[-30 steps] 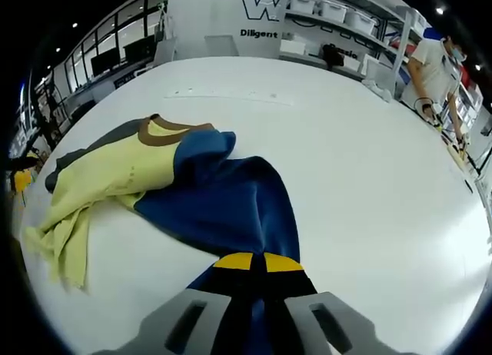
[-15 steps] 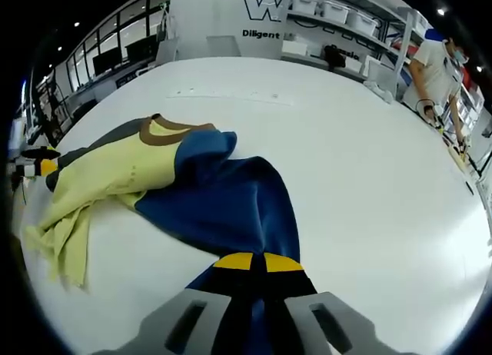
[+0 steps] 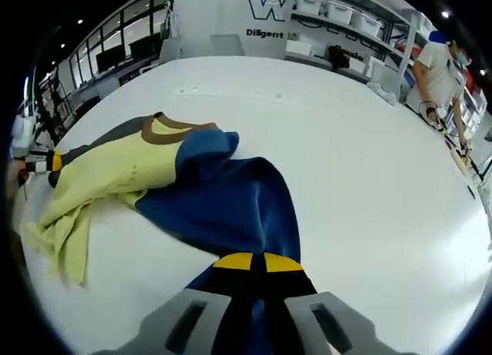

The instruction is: Fold the garment on the visible template until the final outline fits inside the template.

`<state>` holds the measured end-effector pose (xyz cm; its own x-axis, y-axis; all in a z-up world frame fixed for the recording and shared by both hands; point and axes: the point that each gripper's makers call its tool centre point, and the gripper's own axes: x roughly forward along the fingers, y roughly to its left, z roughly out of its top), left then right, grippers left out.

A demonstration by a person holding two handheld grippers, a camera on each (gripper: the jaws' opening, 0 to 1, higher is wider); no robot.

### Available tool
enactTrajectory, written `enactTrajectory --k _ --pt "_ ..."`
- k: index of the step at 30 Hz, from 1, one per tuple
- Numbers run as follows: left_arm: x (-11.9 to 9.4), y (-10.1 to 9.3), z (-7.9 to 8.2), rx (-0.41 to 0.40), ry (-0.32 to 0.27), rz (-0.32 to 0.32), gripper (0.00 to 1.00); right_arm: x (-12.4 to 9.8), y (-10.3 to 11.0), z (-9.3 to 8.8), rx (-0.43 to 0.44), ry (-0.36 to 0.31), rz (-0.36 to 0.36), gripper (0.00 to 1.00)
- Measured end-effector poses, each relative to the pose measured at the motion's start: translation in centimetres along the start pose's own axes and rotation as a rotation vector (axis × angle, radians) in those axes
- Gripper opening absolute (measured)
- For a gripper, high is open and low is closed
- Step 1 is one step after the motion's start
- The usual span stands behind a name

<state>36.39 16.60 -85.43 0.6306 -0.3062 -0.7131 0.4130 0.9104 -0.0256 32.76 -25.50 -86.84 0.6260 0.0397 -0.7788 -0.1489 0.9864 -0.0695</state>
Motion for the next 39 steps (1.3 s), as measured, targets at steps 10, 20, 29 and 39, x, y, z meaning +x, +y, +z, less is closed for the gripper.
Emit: enactTrajectory --k 10,20,29,39 --pt "-0.5 3.3 -0.2 -0.003 0.017 0.114 0.03 0.1 -0.3 0.1 -0.029 0.011 0.026 0.0" --pt "-0.6 5.9 -0.2 0.017 0.033 0.149 0.03 0.3 -2.5 0.2 -0.073 0.037 0.014 0.0" --pt "-0.3 7.3 -0.2 0.018 0.036 0.169 0.03 0.9 -4.2 0.8 -0.174 0.06 0.028 0.0" --pt "0.2 8.5 0.4 0.017 0.029 0.179 0.03 1.4 -5.6 1.6 -0.196 0.057 0.075 0.0"
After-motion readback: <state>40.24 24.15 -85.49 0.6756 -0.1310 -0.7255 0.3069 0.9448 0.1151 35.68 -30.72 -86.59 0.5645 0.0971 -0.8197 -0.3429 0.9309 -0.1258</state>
